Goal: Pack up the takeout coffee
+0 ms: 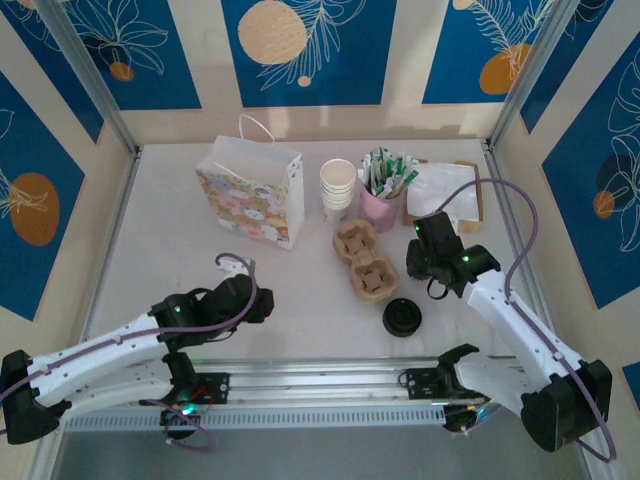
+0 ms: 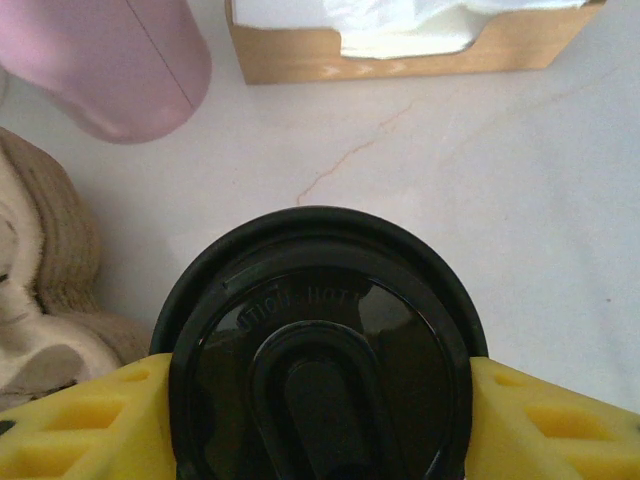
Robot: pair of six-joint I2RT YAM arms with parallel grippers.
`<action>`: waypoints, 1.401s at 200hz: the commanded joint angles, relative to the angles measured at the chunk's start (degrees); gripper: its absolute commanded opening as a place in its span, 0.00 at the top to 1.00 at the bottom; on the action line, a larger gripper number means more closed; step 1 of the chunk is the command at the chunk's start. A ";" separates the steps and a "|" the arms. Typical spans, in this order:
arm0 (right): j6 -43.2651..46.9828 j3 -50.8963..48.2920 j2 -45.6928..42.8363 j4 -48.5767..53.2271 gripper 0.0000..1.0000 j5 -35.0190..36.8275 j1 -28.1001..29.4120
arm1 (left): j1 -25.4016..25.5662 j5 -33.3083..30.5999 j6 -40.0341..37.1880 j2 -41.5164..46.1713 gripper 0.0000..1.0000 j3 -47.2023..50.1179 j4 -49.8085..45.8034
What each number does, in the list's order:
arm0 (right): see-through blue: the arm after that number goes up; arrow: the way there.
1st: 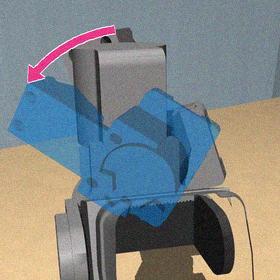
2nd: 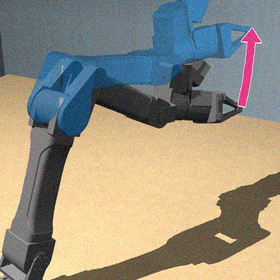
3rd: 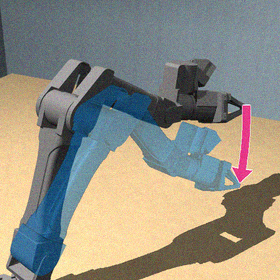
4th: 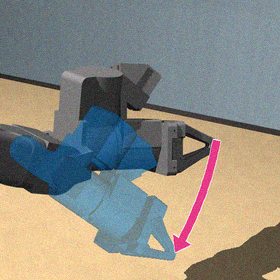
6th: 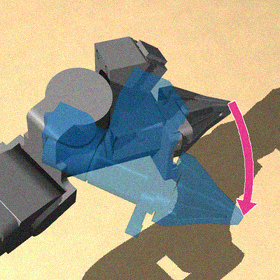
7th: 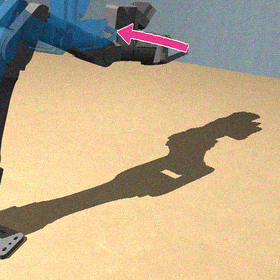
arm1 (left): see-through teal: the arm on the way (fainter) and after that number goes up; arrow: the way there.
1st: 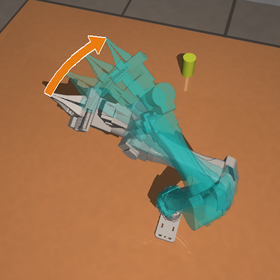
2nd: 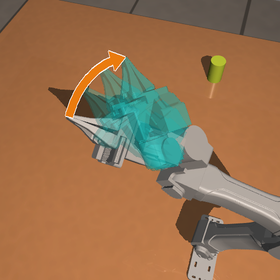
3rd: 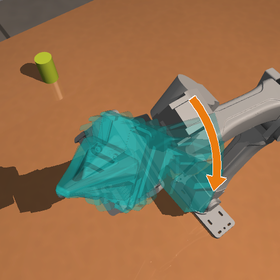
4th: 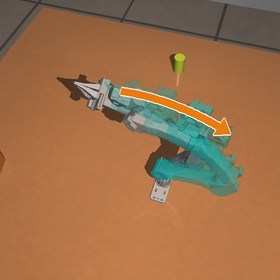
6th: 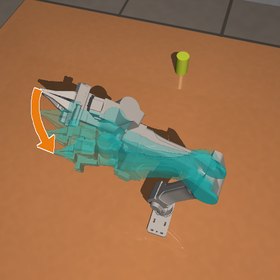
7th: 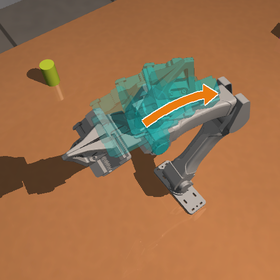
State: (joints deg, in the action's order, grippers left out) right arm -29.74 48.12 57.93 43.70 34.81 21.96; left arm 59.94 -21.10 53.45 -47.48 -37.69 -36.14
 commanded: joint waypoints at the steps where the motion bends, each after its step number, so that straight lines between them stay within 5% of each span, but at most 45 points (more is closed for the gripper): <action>1: 1.69 -1.09 1.48 -4.25 0.55 -3.18 -1.27 | 0.54 -0.94 0.23 -0.04 0.54 -1.07 -1.56; 162: 2.14 0.31 3.94 -3.82 0.30 -3.67 -2.35 | 0.59 0.37 0.69 -2.06 0.54 -1.34 -0.49; 234: 2.20 1.19 3.24 -3.27 0.35 -4.46 -2.36 | 0.61 0.54 1.04 -2.05 0.54 -1.18 -0.42; 280: 1.88 2.15 3.50 -1.78 0.28 -3.87 -2.39 | 0.57 0.63 1.20 -2.17 0.54 -0.98 -0.24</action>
State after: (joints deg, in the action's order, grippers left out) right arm -27.90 47.97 62.26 40.51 31.24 19.79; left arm 59.94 -21.04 53.87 -49.36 -37.74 -36.45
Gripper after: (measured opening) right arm 0.743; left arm 0.457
